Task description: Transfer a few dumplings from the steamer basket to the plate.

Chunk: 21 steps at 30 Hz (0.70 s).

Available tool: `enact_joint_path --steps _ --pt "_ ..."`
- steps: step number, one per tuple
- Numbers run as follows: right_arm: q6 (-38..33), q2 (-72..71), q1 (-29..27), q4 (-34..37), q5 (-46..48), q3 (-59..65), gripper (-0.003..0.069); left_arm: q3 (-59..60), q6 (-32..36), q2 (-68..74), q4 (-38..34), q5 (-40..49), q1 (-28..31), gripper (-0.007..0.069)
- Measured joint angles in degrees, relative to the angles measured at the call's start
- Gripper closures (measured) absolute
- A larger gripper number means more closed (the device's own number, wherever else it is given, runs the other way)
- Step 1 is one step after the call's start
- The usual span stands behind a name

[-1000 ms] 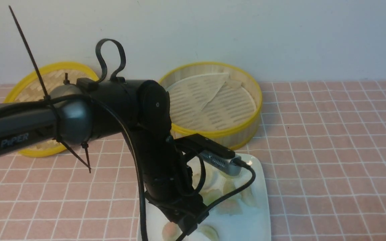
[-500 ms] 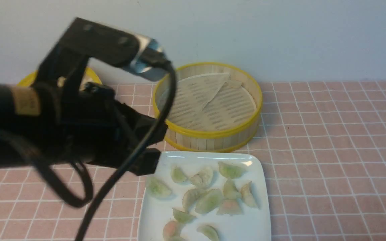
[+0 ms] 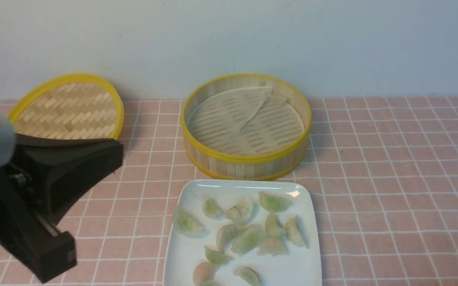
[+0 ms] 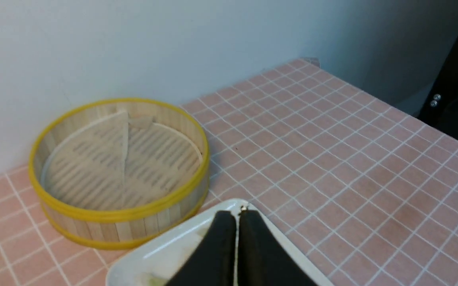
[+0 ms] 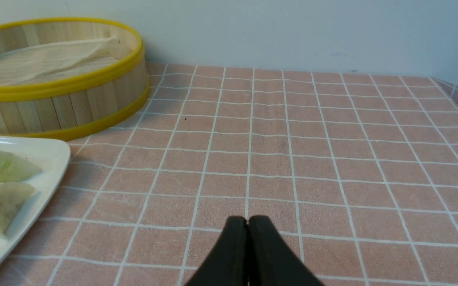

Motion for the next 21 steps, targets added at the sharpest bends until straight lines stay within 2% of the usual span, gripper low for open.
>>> enact_joint_path --steps 6,7,9,13,18,21 --pt "0.0 0.0 0.0 0.0 0.0 0.0 0.0669 0.3 -3.7 -6.1 7.9 1.4 0.0 0.0631" --pt "0.0 0.0 0.0 0.0 0.0 0.0 0.0669 1.5 -6.9 -8.1 12.2 1.5 0.3 0.0631" --pt "0.0 0.0 0.0 0.0 0.0 0.0 0.0669 3.9 -10.4 -10.6 16.3 1.0 1.7 0.0631" --pt "0.0 0.0 0.0 0.0 0.0 0.0 0.0669 15.1 -16.8 -18.9 21.0 -2.7 11.2 0.0631" --pt "0.0 0.0 -0.2 0.0 0.0 0.0 0.0669 31.7 -17.4 -30.0 20.9 -5.4 25.7 0.0631" --pt "0.0 0.0 -0.3 0.0 0.0 0.0 0.0669 39.8 -17.6 -35.7 19.5 -6.0 31.0 0.0631"
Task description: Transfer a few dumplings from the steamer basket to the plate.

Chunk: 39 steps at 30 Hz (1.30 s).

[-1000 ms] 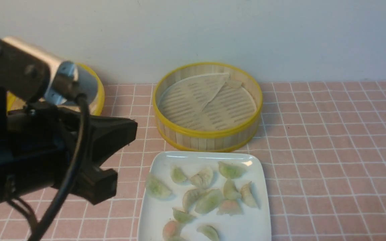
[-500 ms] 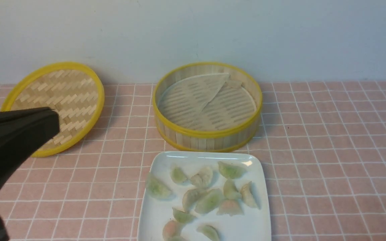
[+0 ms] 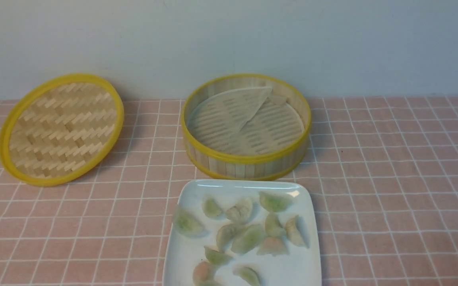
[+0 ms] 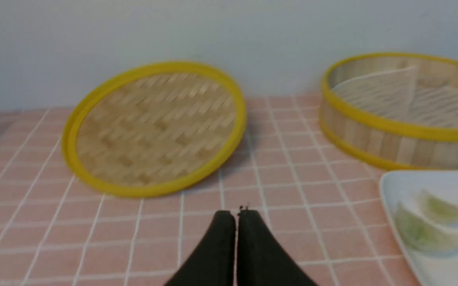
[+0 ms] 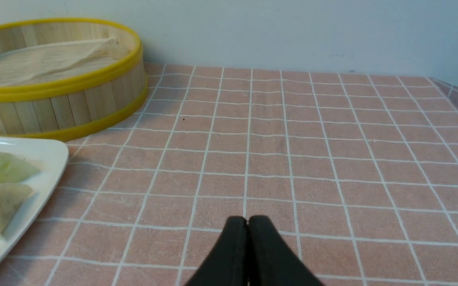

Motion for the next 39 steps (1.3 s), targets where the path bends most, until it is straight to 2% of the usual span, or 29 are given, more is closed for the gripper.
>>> enact_joint_path --steps 5,39 --pt "0.0 0.0 0.0 0.0 -0.1 0.0 0.0669 5.1 0.0 -2.0 -0.7 2.9 1.7 0.0631" --pt "0.0 0.0 0.0 0.0 -0.1 0.0 0.0669 5.1 0.0 -2.0 -2.1 3.0 1.7 0.0631"
